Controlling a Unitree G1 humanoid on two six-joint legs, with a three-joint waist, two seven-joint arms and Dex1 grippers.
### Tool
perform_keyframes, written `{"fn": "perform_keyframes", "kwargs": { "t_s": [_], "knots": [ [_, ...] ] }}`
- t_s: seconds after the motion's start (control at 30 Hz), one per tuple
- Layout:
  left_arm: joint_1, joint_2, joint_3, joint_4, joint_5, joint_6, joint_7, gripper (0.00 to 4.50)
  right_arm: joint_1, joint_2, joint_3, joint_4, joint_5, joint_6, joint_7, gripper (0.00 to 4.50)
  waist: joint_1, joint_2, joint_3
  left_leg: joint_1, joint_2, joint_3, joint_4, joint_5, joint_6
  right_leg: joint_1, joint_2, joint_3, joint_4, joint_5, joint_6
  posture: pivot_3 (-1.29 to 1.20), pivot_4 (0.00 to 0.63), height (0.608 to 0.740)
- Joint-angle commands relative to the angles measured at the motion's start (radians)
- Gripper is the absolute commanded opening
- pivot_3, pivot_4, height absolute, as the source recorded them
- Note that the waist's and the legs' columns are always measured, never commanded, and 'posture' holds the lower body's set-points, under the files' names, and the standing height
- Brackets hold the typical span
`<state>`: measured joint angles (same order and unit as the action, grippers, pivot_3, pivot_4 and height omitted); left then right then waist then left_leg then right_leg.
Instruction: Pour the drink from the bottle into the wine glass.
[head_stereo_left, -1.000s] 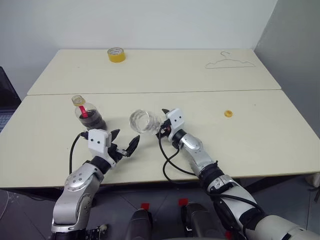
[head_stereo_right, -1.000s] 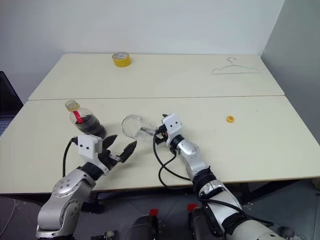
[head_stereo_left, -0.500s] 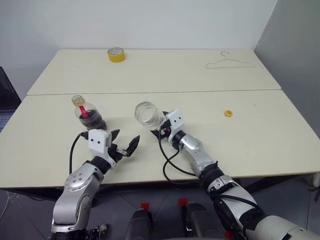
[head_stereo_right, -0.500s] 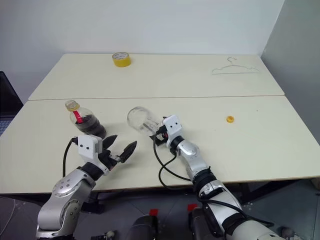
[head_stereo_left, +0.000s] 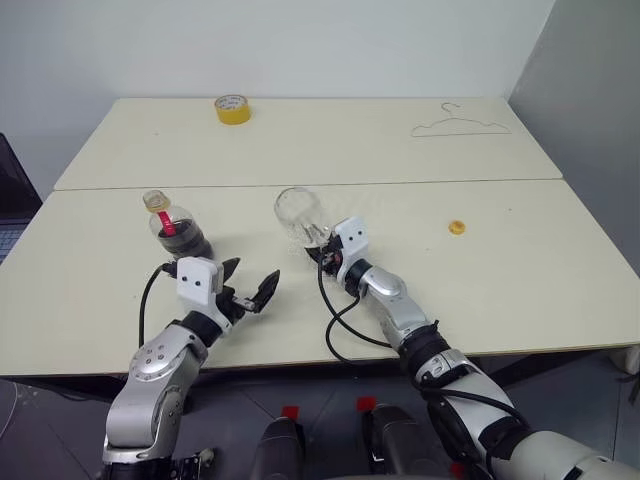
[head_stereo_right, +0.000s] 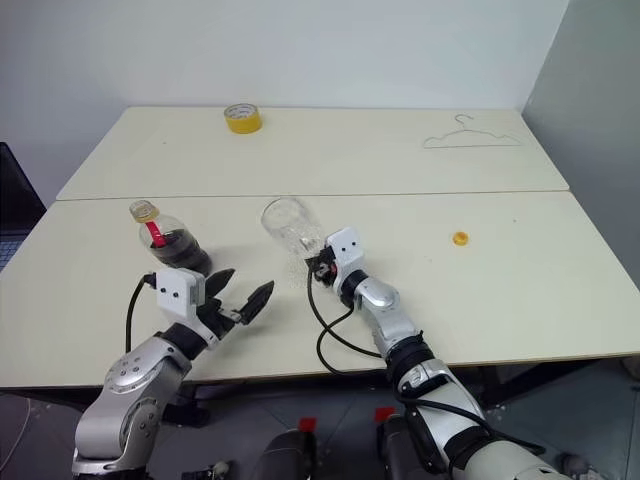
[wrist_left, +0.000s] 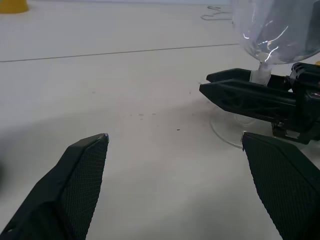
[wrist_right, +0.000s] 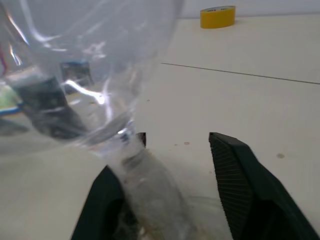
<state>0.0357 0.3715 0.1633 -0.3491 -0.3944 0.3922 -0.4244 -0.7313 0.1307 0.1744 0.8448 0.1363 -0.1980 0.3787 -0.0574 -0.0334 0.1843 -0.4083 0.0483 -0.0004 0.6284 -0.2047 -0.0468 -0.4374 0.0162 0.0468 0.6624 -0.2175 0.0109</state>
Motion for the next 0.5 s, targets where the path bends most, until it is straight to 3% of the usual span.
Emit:
{"fn": "perform_keyframes", "kwargs": {
  "t_s": [0.03,0.1,0.33,0.5],
  "knots": [
    [-0.007,0.014,0.004,-0.029,0.003,0.000,-0.002,4.50,-0.021,0.046,-0.021,-0.036,-0.006,0.002,-0.018,0.70,0.000,0.000,0.000,0.000,0.000,0.000,0.000,0.000,0.000,0.000,0.000,0.000,0.000,0.000,0.000,0.00,0.150,0.740],
    [-0.008,0.015,0.005,-0.029,0.004,0.003,-0.002,4.50,-0.023,0.045,-0.026,-0.031,-0.004,0.011,-0.022,0.17,0.000,0.000,0.000,0.000,0.000,0.000,0.000,0.000,0.000,0.000,0.000,0.000,0.000,0.000,0.000,0.00,0.150,0.740],
    [-0.010,0.020,0.005,-0.026,0.007,0.006,-0.003,4.50,0.011,0.064,-0.023,-0.020,-0.022,-0.103,-0.010,0.18,0.000,0.000,0.000,-0.001,0.000,0.000,0.000,0.000,0.000,-0.001,0.000,0.000,0.000,0.000,0.000,0.00,0.150,0.740],
    [-0.009,0.022,0.003,-0.023,0.009,0.004,-0.005,4.50,0.040,0.065,0.045,0.012,-0.112,-0.149,-0.031,0.18,0.000,0.000,0.000,-0.001,0.000,0.000,-0.001,0.000,0.000,-0.001,0.000,0.000,-0.001,0.000,0.000,0.00,0.150,0.740]
  ]
}}
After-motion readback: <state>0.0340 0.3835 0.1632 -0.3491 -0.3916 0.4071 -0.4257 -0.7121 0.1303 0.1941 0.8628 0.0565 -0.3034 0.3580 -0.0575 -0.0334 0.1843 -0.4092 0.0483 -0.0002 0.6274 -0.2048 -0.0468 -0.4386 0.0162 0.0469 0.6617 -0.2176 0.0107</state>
